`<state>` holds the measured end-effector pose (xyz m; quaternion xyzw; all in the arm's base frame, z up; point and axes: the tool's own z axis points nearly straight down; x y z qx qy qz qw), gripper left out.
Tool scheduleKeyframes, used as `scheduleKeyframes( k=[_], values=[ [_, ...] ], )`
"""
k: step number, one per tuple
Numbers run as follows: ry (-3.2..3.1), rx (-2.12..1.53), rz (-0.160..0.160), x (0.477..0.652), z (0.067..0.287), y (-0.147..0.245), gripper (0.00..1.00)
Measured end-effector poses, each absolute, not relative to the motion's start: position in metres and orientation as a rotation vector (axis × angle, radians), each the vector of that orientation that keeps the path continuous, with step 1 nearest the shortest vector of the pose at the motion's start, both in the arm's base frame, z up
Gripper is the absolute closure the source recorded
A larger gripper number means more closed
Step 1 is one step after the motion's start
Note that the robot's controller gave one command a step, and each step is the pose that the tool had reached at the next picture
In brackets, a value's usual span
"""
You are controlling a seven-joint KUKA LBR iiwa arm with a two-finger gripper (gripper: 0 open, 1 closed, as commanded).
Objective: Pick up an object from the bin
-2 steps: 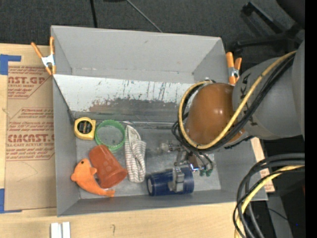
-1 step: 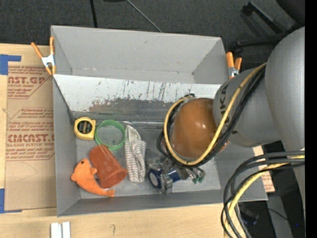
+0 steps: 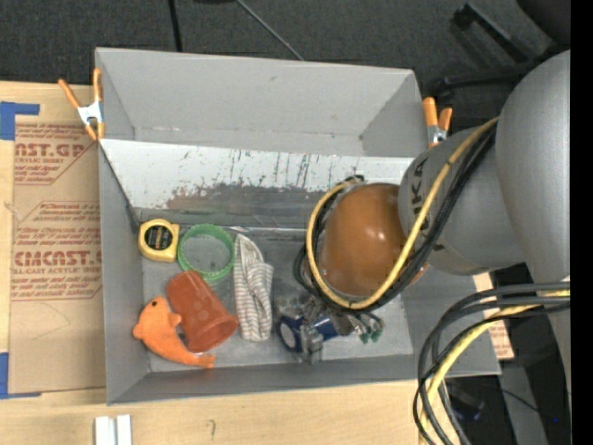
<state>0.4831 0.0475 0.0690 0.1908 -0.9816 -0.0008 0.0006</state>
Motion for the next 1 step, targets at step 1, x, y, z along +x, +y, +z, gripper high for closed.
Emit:
scheduleKeyframes(
  k=[1],
  values=[
    [-3.086,0.584,-0.002,0.4896,0.0692,0.0346,1.0]
  ],
)
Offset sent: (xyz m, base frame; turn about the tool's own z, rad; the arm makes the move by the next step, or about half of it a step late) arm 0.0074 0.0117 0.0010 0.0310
